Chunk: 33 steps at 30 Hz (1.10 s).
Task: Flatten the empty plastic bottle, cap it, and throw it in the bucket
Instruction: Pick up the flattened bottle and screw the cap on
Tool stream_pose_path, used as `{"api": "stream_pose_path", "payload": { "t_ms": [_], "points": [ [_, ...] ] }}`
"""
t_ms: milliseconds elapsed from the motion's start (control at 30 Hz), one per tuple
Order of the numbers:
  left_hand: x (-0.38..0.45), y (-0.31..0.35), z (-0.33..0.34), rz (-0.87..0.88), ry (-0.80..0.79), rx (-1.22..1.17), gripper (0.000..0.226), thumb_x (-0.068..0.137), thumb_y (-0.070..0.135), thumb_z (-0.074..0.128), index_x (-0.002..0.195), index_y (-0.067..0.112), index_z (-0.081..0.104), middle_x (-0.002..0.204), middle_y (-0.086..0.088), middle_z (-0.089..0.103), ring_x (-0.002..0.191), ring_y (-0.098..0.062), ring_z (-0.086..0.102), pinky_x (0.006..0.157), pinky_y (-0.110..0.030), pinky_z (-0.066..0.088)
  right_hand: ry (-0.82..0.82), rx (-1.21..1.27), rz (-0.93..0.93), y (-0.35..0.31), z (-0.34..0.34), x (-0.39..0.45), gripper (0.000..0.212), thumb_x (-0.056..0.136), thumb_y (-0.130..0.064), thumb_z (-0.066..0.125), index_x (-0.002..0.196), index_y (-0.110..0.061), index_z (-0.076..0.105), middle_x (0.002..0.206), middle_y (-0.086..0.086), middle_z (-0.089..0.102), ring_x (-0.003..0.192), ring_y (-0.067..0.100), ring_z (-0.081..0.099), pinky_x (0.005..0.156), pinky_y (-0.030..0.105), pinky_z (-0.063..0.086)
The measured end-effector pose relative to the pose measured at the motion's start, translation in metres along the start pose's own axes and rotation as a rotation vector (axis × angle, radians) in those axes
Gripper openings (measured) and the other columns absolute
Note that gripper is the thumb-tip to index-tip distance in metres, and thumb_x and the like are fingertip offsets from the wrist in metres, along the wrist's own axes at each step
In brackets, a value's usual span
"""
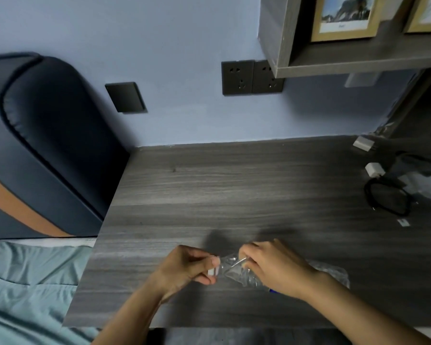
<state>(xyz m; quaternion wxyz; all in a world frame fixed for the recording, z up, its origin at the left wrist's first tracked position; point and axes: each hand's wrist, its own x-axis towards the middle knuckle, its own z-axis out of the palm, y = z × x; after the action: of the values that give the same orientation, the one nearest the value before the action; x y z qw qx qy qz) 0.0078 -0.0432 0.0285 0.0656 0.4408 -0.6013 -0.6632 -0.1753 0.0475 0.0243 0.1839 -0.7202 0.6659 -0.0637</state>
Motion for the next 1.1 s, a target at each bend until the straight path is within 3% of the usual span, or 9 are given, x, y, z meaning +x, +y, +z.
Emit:
{"api": "stream_pose_path", "payload": {
  "t_ms": [200, 367, 500, 567, 667, 767, 900, 1000, 1100],
  "points": [
    [-0.007, 0.000, 0.004, 0.092, 0.039, 0.069, 0.013, 0.082, 0.009, 0.063, 0.093, 0.005, 0.068, 0.077, -0.014, 0.067, 0.068, -0.015, 0.064, 0.062, -0.013, 0.053, 0.001, 0.069, 0.038, -0.002, -0.002, -0.002, 0.017, 0.094, -0.026, 0.045, 0.102, -0.019, 0.058, 0.104, 0.004, 0.071, 0.093, 0.027, 0.065, 0.077, 0.035, 0.049],
    [-0.017, 0.004, 0.002, 0.173, 0.061, 0.055, 0.039, 0.072, -0.004, 0.070, 0.109, 0.008, 0.066, 0.104, -0.012, 0.070, 0.088, -0.004, 0.064, 0.079, -0.011, 0.052, -0.012, 0.237, 0.098, -0.001, -0.002, -0.002, 0.009, 0.090, -0.025, 0.054, 0.094, -0.022, 0.063, 0.094, -0.001, 0.075, 0.083, 0.013, 0.067, 0.069, 0.024, 0.050],
    [-0.019, 0.009, 0.002, 0.149, 0.062, -0.058, 0.039, 0.079, 0.000, 0.063, 0.117, 0.009, 0.058, 0.119, -0.008, 0.063, 0.108, -0.012, 0.060, 0.102, -0.031, 0.045, 0.014, 0.237, 0.092, -0.001, -0.001, 0.001, 0.007, 0.090, -0.023, 0.056, 0.092, -0.022, 0.062, 0.092, -0.002, 0.075, 0.080, 0.010, 0.067, 0.062, 0.017, 0.043],
    [-0.019, 0.012, 0.002, 0.103, 0.098, -0.067, 0.023, 0.087, 0.012, 0.055, 0.109, 0.006, 0.060, 0.103, -0.011, 0.065, 0.091, -0.015, 0.064, 0.089, -0.028, 0.053, 0.024, 0.240, 0.085, -0.003, -0.001, 0.001, 0.007, 0.090, -0.023, 0.055, 0.091, -0.021, 0.062, 0.090, -0.001, 0.074, 0.079, 0.011, 0.067, 0.067, 0.021, 0.048],
    [-0.017, 0.012, 0.001, 0.071, 0.088, 0.041, 0.031, 0.089, 0.017, 0.053, 0.096, -0.011, 0.062, 0.077, -0.021, 0.059, 0.062, -0.019, 0.058, 0.059, -0.021, 0.053, 0.037, 0.206, 0.075, -0.004, 0.000, 0.001, 0.009, 0.091, -0.022, 0.053, 0.092, -0.020, 0.062, 0.091, -0.001, 0.074, 0.080, 0.014, 0.068, 0.070, 0.026, 0.054],
    [-0.017, 0.010, -0.001, 0.156, 0.076, 0.060, 0.020, 0.087, 0.008, 0.055, 0.090, -0.010, 0.065, 0.073, -0.016, 0.059, 0.066, -0.018, 0.056, 0.063, -0.019, 0.050, 0.025, 0.226, 0.080, -0.004, -0.002, 0.000, 0.010, 0.091, -0.023, 0.053, 0.095, -0.019, 0.062, 0.093, -0.001, 0.074, 0.082, 0.014, 0.067, 0.075, 0.033, 0.057],
    [-0.021, 0.007, -0.001, 0.329, 0.049, 0.176, 0.011, 0.084, 0.001, 0.059, 0.086, -0.008, 0.065, 0.073, -0.015, 0.060, 0.068, -0.017, 0.056, 0.068, -0.017, 0.047, 0.002, 0.275, 0.091, -0.002, -0.006, -0.002, 0.008, 0.089, -0.025, 0.058, 0.095, -0.021, 0.063, 0.093, -0.002, 0.074, 0.076, 0.008, 0.063, 0.074, 0.028, 0.052],
    [-0.024, 0.004, -0.001, 0.387, 0.079, 0.229, 0.022, 0.079, 0.001, 0.064, 0.101, 0.001, 0.067, 0.082, -0.010, 0.065, 0.075, -0.013, 0.061, 0.073, -0.015, 0.049, -0.024, 0.308, 0.077, -0.002, -0.006, -0.002, 0.008, 0.087, -0.024, 0.062, 0.093, -0.020, 0.065, 0.083, -0.006, 0.071, 0.063, 0.000, 0.053, 0.064, 0.021, 0.045],
    [-0.028, 0.003, -0.004, 0.429, 0.072, 0.239, 0.028, 0.077, 0.001, 0.066, 0.105, 0.005, 0.066, 0.098, -0.016, 0.065, 0.092, -0.020, 0.064, 0.086, -0.027, 0.051, -0.072, 0.434, 0.101, -0.002, -0.007, -0.002, 0.008, 0.086, -0.019, 0.063, 0.093, -0.018, 0.067, 0.068, -0.017, 0.060, 0.059, -0.007, 0.051, 0.064, 0.015, 0.044]
  ]
}}
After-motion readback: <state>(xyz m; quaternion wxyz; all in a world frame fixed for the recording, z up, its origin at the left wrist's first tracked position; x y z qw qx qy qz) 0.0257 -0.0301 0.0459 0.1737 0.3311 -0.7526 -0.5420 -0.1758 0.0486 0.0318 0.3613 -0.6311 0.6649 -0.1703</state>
